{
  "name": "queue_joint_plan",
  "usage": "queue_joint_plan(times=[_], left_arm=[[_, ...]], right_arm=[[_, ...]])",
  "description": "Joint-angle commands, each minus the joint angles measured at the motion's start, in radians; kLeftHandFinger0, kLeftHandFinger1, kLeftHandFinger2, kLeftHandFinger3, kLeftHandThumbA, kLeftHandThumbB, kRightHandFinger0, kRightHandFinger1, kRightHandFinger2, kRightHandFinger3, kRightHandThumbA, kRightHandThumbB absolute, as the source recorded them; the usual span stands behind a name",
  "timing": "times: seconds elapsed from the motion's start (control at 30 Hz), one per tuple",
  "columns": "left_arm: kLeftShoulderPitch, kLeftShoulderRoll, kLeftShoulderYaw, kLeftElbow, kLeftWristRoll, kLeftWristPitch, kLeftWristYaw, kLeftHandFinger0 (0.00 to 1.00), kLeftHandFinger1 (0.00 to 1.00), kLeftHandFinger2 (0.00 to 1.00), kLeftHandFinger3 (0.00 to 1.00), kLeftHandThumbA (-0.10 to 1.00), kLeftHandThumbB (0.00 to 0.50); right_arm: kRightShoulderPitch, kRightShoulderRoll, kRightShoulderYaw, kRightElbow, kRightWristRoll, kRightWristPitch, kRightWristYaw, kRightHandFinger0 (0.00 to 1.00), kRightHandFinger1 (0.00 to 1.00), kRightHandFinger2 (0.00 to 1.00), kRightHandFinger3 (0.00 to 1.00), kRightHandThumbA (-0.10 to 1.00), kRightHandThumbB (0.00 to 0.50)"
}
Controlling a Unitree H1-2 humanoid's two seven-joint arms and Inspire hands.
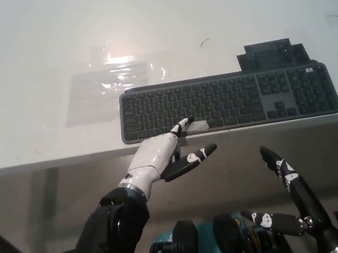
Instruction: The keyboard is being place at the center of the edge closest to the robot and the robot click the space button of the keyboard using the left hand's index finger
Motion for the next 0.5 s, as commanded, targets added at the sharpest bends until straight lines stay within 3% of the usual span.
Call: queue_joint_plan(times=[0.0,0.23,0.4,0.47], left_arm=[[-0.047,0.022,0.011,0.099,-0.012,0.015,0.060,0.03,0.11,0.10,1.00,1.00,0.353],[0.006,0.027,-0.015,0.034,-0.014,0.004,0.049,0.00,0.01,0.01,1.00,1.00,0.360],[0.126,0.039,-0.024,-0.284,-0.041,0.017,-0.031,0.00,0.02,0.01,1.00,1.00,0.419],[0.188,0.041,-0.021,-0.473,-0.077,0.029,-0.078,0.00,0.00,0.00,1.00,1.00,0.406]], right_arm=[[-0.037,-0.002,0.005,-0.022,-0.009,-0.051,-0.006,1.00,1.00,1.00,1.00,1.00,0.376],[-0.038,0.001,0.004,-0.022,-0.014,-0.051,-0.007,1.00,1.00,1.00,1.00,1.00,0.377],[-0.041,0.001,0.005,-0.016,-0.007,-0.051,-0.005,1.00,1.00,1.00,1.00,1.00,0.383],[-0.038,0.000,0.003,-0.018,-0.004,-0.051,-0.004,1.00,1.00,1.00,1.00,1.00,0.386]])
